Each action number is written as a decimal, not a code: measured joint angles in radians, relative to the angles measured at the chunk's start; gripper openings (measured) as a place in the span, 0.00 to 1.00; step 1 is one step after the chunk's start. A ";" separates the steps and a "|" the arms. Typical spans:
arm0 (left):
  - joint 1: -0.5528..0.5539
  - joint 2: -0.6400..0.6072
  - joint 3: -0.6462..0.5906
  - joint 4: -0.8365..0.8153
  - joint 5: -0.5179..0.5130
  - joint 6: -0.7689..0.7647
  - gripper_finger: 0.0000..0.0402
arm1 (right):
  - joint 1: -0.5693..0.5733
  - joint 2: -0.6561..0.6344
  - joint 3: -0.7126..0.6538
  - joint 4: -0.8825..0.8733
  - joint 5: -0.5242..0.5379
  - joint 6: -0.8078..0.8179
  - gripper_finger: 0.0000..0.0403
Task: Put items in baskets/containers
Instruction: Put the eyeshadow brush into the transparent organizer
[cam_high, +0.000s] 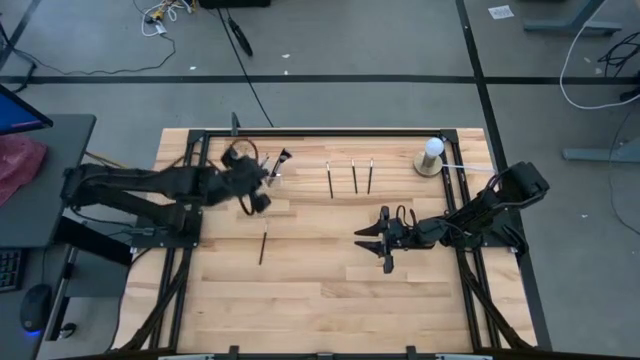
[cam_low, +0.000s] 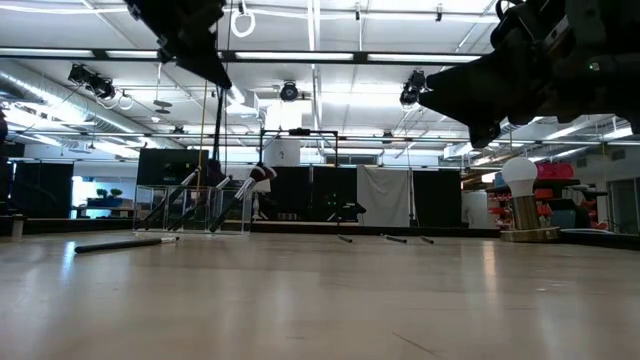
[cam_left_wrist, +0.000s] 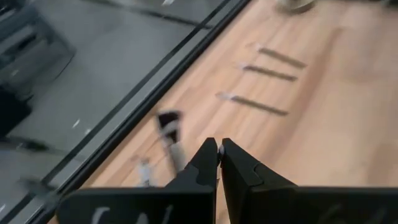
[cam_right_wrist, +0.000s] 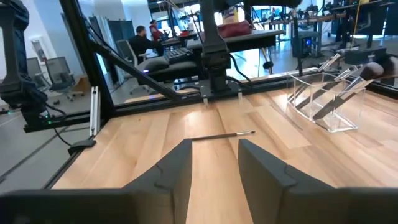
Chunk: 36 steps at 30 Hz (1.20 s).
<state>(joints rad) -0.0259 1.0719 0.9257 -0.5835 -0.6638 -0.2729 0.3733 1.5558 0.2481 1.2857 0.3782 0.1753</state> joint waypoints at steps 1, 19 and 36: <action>0.028 -0.008 0.000 -0.013 0.007 0.000 0.01 | -0.002 0.000 0.000 0.000 0.000 -0.001 0.33; 0.336 0.117 0.000 -0.096 0.167 0.086 0.03 | -0.013 0.000 0.000 -0.001 0.000 0.000 0.33; 0.434 0.255 0.000 -0.069 0.269 0.082 0.05 | -0.013 0.001 0.000 -0.016 0.000 0.000 0.33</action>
<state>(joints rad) 0.4078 1.3264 0.9253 -0.6525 -0.3950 -0.1908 0.3605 1.5566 0.2485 1.2695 0.3779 0.1749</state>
